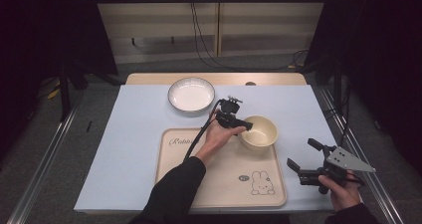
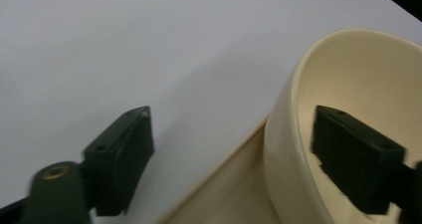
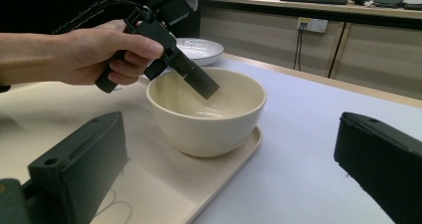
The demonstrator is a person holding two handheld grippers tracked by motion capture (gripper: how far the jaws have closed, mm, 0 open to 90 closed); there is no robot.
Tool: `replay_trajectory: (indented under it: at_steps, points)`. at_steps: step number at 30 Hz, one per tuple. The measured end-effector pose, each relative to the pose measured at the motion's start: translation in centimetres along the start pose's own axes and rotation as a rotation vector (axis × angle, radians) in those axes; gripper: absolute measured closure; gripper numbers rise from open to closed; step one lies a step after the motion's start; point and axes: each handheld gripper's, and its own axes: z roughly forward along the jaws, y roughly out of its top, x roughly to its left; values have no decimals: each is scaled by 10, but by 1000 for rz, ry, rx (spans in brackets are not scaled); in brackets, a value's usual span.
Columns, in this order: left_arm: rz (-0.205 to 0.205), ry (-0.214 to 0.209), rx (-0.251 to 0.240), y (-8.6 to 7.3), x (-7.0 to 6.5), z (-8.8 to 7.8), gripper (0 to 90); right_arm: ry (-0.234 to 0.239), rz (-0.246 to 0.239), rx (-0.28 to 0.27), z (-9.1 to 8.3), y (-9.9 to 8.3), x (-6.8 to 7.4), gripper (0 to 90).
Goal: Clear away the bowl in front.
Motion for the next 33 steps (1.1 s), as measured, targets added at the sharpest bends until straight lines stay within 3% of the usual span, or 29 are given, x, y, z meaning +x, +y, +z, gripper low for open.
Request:
replay_trajectory:
  at_steps: [3,5,7,9,14,21,24,27,33]
  points:
    - [32,-9,-28,0,-2,-2,149,-5,-2,1,0,0,0,0]
    - [24,-29,-33,0,-2,-3,89,-5,1,2,0,0,0,0]
    - [45,-7,-34,0,-3,-4,45,-4,1,0,0,0,0,0]
    - [25,0,-59,0,-4,-8,40,-11,-2,0,0,0,-1,0]
    - [83,39,-101,-1,-8,-21,28,-11,-1,-1,0,0,-1,0]
    - [43,51,-121,-4,-6,-34,32,-9,5,1,1,0,0,0]
    - [50,47,-164,-6,-3,-42,28,-11,2,0,1,0,0,0]
    - [64,65,-176,-9,-1,-50,28,-11,3,1,1,0,0,0]
    - [67,42,-224,-17,6,-67,22,-16,1,1,1,0,0,0]
